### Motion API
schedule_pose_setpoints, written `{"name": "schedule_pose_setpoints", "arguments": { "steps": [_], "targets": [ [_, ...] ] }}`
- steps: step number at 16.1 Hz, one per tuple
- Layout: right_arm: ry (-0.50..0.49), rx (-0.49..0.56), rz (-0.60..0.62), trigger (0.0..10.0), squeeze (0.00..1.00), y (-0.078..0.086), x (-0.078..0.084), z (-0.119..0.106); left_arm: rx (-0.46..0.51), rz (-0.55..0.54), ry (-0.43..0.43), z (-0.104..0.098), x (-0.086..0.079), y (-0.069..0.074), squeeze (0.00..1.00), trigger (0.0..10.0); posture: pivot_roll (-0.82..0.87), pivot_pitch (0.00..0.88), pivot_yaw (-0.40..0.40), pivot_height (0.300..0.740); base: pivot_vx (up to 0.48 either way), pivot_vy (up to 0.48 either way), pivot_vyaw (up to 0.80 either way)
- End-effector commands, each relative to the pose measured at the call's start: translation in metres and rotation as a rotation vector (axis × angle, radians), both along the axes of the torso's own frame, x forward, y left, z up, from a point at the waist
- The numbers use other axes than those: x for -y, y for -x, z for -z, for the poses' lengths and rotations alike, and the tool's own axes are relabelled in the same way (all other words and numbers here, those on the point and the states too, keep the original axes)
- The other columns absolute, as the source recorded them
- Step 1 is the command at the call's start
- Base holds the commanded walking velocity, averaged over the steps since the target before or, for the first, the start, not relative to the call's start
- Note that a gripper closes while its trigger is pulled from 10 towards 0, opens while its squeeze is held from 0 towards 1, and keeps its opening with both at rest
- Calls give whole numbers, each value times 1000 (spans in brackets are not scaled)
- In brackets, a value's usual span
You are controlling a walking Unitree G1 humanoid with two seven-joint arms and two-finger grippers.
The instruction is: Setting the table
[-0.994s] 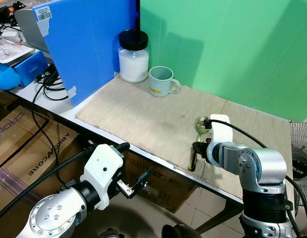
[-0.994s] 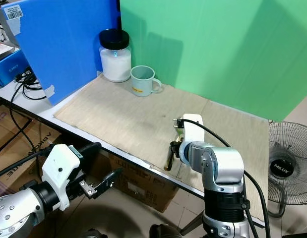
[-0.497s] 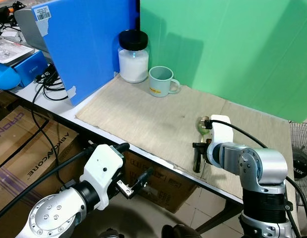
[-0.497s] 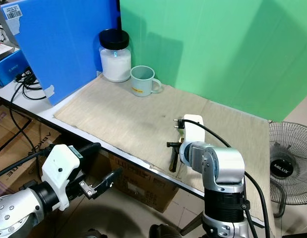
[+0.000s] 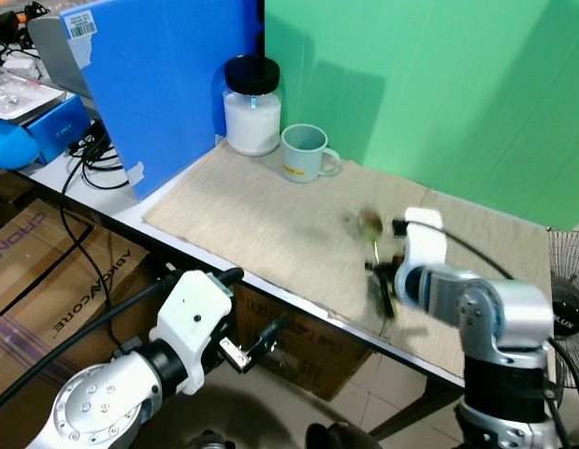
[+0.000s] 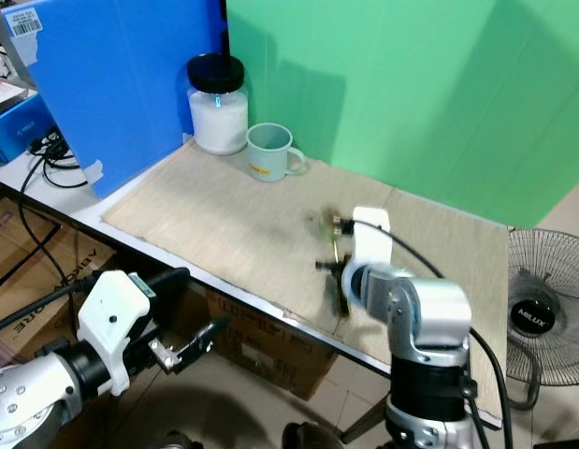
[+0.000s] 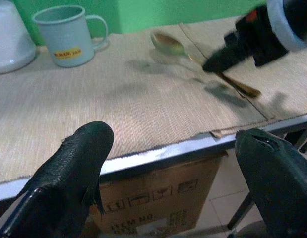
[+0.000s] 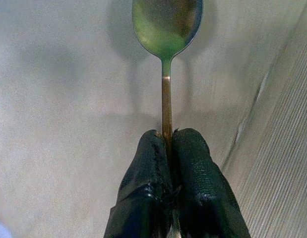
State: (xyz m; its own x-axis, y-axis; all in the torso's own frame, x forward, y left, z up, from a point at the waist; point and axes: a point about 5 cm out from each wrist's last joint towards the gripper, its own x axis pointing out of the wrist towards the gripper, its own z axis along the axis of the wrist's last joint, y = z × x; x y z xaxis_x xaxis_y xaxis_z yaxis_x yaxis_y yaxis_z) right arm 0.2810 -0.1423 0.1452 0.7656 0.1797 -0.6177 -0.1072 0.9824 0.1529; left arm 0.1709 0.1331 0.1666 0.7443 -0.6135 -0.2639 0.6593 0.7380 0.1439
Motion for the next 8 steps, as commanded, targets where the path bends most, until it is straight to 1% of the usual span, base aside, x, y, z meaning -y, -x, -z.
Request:
{"name": "schedule_pose_setpoints", "arguments": {
  "steps": [1, 2, 3, 4, 5, 6, 7, 8],
  "targets": [
    [-8, 61, -12, 0, 0, 0, 0, -7, 12, -3, 1, -2, -1, 0, 0, 10000, 56, 69, -54, 740, 0, 0, 0],
    [-55, 159, -15, 0, 0, -3, 4, -20, 38, -36, 18, -6, -3, -3, 0, 10000, 56, 68, -50, 740, 0, 0, 0],
    [-137, 246, -5, 0, 0, -4, 7, -32, 69, -80, 35, -9, -5, -6, 0, 10000, 53, 70, -41, 740, 0, 0, 0],
    [-178, 283, -13, 2824, 0, -4, 7, -38, 85, -104, 38, -10, -6, -8, 0, 10000, 53, 70, -41, 740, 0, 0, 0],
    [-222, 372, -52, 10000, 0, -1, 6, -49, 123, -160, 38, -12, -6, -14, 0, 10000, 46, 68, -31, 740, 0, 0, 0],
    [-205, 450, -103, 10000, 0, 3, 5, -54, 152, -211, 41, -12, -4, -20, 0, 10000, 44, 67, -31, 740, 0, 0, 0],
    [-165, 500, -110, 10000, 0, 6, 7, -53, 182, -237, 42, -14, -2, -24, 0, 10000, 43, 65, -30, 740, 0, 0, 0],
    [-135, 560, -105, 10000, 0, 12, 9, -53, 244, -290, 34, -17, 0, -28, 0, 10000, 39, 66, -27, 740, 0, 0, -800]
  ]
}}
